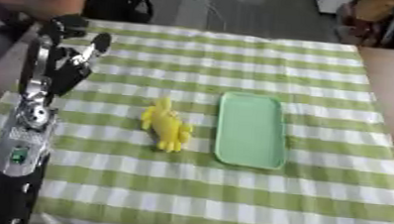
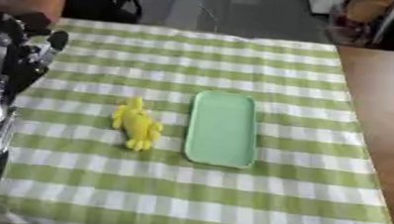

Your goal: Pick up objects on the table and place them in the box.

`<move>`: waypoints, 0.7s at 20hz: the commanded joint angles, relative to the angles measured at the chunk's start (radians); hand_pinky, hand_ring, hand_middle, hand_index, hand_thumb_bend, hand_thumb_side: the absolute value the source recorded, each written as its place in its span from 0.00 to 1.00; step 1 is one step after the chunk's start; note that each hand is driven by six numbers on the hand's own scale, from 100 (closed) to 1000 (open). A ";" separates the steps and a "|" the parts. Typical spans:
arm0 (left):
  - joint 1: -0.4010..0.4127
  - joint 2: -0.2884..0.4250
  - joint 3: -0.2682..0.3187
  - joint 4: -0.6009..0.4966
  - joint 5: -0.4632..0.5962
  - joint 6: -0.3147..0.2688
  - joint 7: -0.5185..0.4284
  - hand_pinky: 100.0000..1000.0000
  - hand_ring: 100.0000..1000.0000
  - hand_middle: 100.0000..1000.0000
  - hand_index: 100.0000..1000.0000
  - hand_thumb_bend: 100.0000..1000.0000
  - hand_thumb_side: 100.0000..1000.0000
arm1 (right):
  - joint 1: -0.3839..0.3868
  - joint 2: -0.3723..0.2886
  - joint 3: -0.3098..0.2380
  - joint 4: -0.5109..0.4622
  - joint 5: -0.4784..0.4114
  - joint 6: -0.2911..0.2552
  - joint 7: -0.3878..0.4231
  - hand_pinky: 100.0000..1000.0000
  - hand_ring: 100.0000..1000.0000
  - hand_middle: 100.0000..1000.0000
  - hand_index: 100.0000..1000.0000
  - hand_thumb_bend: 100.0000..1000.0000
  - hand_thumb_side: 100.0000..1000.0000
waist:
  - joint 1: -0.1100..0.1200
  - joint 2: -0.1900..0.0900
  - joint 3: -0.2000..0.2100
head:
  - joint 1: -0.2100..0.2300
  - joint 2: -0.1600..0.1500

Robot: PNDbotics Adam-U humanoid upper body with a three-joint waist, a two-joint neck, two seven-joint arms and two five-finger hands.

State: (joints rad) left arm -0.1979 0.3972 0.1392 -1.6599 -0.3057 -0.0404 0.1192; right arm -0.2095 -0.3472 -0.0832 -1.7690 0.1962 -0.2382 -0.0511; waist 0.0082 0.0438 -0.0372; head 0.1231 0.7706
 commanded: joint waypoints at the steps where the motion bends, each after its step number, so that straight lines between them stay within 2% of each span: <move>1: -0.004 0.148 -0.042 -0.028 -0.067 0.024 -0.081 0.41 0.70 0.79 0.76 0.65 0.62 | -0.009 -0.023 -0.005 -0.024 -0.002 -0.002 0.003 0.66 0.74 0.76 0.88 0.00 0.78 | 0.005 -0.013 -0.005 | 0.007 -0.001; 4: -0.003 0.269 -0.099 -0.033 -0.090 0.033 -0.166 0.43 0.71 0.80 0.77 0.66 0.63 | -0.008 -0.024 -0.002 -0.023 -0.001 -0.003 0.006 0.66 0.74 0.76 0.88 0.00 0.78 | 0.012 -0.016 -0.012 | 0.010 -0.001; 7: -0.002 0.334 -0.131 -0.032 -0.086 0.033 -0.222 0.44 0.72 0.80 0.77 0.66 0.63 | -0.008 -0.026 -0.001 -0.022 -0.001 -0.003 0.007 0.66 0.74 0.76 0.88 0.00 0.77 | 0.015 -0.017 -0.015 | 0.012 -0.001; 14: -0.006 0.359 -0.147 -0.040 -0.081 0.030 -0.262 0.44 0.72 0.80 0.77 0.66 0.64 | -0.008 -0.026 -0.002 -0.022 -0.001 -0.003 0.007 0.66 0.73 0.76 0.88 0.00 0.78 | 0.016 -0.017 -0.019 | 0.012 -0.001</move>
State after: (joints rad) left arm -0.1945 0.7145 -0.0122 -1.6779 -0.3876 -0.0085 -0.1364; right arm -0.2093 -0.3517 -0.0825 -1.7690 0.1963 -0.2409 -0.0467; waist 0.0238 0.0376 -0.0545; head 0.1242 0.7706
